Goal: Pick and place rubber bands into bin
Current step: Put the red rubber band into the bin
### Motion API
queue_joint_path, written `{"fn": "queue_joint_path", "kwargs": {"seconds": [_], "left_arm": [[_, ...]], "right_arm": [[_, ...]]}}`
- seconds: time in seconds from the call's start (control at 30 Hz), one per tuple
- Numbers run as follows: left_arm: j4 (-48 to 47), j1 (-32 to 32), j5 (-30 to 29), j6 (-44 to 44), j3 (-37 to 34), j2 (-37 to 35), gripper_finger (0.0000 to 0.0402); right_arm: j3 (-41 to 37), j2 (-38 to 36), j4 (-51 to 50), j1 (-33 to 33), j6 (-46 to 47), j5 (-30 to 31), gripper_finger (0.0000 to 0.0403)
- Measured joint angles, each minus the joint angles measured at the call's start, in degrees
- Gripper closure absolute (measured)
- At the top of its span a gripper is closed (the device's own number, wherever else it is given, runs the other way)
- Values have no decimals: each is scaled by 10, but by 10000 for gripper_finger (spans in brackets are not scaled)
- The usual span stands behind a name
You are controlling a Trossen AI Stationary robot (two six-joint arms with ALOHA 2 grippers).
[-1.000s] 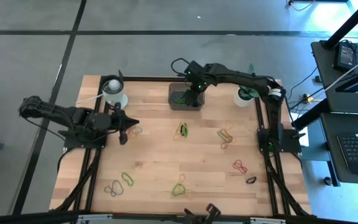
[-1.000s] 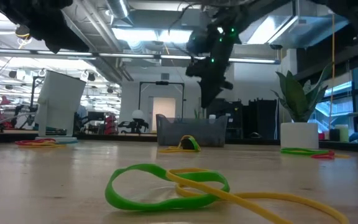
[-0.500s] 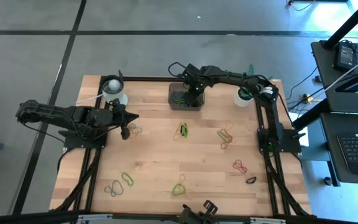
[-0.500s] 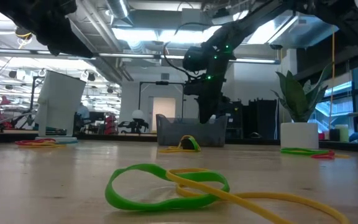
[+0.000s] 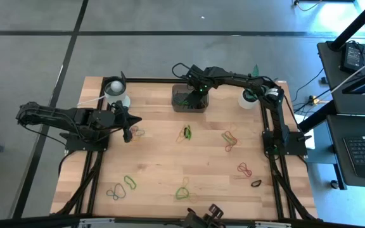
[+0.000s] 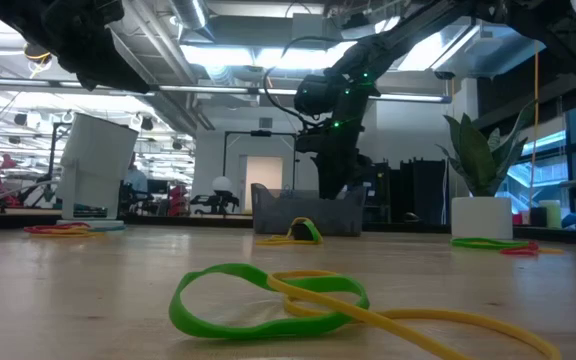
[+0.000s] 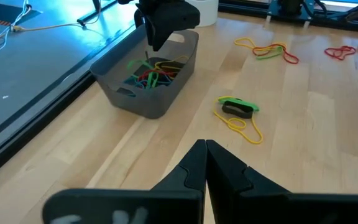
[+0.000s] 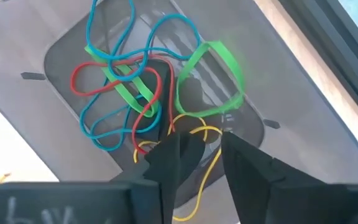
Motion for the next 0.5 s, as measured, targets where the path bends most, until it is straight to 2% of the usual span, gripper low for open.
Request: {"fn": "queue_joint_path", "kwargs": {"seconds": [0.23,0.5], "left_arm": [[0,0,-1,0,0,0,398],[0,0,2,0,0,0,398]], "right_arm": [[-1,-49,-60,0,29,0,281],[-13,-170,-118,57,59,0,327]]}}
